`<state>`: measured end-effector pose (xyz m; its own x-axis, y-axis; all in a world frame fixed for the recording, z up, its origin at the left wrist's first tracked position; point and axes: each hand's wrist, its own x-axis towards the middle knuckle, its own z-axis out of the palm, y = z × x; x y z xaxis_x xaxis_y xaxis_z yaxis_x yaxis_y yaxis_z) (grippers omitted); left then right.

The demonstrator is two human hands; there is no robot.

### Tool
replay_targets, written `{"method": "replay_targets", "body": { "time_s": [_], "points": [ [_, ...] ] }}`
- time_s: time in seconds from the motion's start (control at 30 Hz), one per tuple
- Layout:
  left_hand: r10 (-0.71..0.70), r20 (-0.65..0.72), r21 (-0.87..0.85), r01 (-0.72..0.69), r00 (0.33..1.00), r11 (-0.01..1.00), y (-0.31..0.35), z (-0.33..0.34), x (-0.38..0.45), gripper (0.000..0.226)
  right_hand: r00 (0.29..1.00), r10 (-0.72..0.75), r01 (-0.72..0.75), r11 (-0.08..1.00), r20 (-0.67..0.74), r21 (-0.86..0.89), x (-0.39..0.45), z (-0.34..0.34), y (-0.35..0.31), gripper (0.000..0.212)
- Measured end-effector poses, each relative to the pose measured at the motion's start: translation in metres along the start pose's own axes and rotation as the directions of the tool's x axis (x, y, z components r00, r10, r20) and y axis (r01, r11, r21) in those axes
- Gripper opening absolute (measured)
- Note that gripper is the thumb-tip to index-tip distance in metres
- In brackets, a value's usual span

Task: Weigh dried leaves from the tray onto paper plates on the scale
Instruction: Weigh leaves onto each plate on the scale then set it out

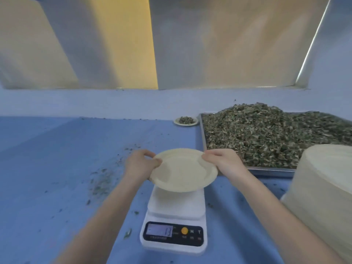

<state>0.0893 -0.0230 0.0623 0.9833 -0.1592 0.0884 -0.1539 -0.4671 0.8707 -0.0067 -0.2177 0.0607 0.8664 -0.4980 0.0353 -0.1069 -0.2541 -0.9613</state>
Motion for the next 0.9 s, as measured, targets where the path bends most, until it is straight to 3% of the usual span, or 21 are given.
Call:
{"method": "replay_targets", "body": {
  "time_s": [0.27, 0.4, 0.47, 0.6, 0.77, 0.9],
  "points": [
    [-0.069, 0.001, -0.056, 0.069, 0.998, 0.996, -0.043, 0.028, -0.009, 0.008, 0.996, 0.019, -0.023, 0.999, 0.091, 0.046, 0.007, -0.006, 0.050, 0.022],
    [-0.059, -0.079, -0.077, 0.053, 0.995, 0.996, -0.049, 0.032, -0.011, 0.008, 0.994, -0.042, 0.040, 0.999, 0.100, 0.018, 0.007, 0.002, 0.060, 0.010],
    [-0.073, -0.104, -0.090, 0.064, 0.992, 0.994, -0.050, 0.031, -0.008, 0.007, 0.991, -0.080, 0.081, 0.997, 0.111, 0.002, 0.008, 0.005, 0.061, 0.014],
    [-0.104, -0.061, -0.158, 0.094, 0.993, 0.983, -0.052, 0.027, -0.005, 0.010, 0.980, -0.126, 0.131, 0.991, 0.154, -0.021, 0.013, 0.001, 0.063, 0.010],
    [-0.114, -0.012, -0.231, 0.108, 0.993, 0.967, -0.058, 0.025, -0.007, 0.006, 0.962, -0.106, 0.113, 0.993, 0.253, -0.014, 0.016, -0.009, 0.066, 0.020],
    [-0.111, 0.077, -0.267, 0.128, 0.991, 0.955, -0.060, 0.025, -0.009, 0.024, 0.945, -0.122, 0.127, 0.992, 0.303, 0.004, 0.017, -0.010, 0.068, 0.023]
  ]
}}
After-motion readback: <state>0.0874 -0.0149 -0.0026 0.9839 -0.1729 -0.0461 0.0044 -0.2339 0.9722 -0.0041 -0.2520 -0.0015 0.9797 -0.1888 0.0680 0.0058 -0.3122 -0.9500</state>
